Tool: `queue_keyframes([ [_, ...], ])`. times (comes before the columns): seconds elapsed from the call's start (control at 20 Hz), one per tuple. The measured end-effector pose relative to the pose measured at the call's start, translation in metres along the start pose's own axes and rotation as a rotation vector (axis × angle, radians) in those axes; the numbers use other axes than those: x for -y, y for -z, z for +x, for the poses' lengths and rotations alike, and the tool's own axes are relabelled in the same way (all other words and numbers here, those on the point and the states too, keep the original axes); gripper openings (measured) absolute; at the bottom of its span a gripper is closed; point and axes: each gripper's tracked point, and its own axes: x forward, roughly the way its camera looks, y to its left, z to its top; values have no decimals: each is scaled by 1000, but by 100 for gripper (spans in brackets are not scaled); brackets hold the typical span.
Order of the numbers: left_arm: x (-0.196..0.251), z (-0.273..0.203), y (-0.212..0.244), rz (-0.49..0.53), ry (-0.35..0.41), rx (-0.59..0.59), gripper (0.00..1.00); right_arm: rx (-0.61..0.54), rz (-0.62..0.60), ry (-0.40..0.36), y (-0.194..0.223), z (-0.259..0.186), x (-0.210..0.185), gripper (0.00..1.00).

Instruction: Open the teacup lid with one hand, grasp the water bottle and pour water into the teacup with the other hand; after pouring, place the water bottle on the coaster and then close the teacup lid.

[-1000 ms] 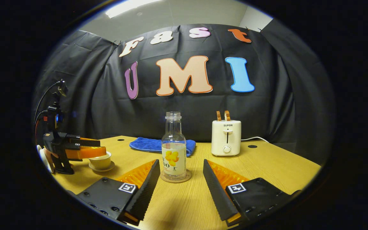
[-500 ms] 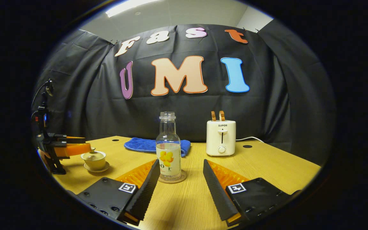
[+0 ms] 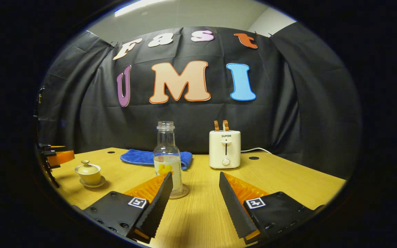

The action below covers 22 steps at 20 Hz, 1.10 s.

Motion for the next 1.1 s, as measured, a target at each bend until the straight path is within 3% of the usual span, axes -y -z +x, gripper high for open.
queue_keyframes([
  [0.2, -25, -8, 1, 2, -145, 1, 97, 5, -3, 90, 0, -2, 17, 88],
  [0.3, -29, -9, 0, 2, -180, 3, 97, 7, -4, 121, -1, -3, 22, 88],
  [0.45, -23, -9, -1, 0, -171, 2, 97, 6, -4, 122, -2, -5, 21, 84],
  [0.7, -24, -10, 2, -1, -168, 4, 97, 6, -4, 121, -1, -4, 22, 92],
  [0.75, -23, -10, 1, -1, -168, 4, 97, 6, -4, 121, -2, -4, 22, 88],
  [1.1, -23, -9, 2, -1, -167, 5, 100, 7, -4, 120, -1, -3, 22, 88],
])
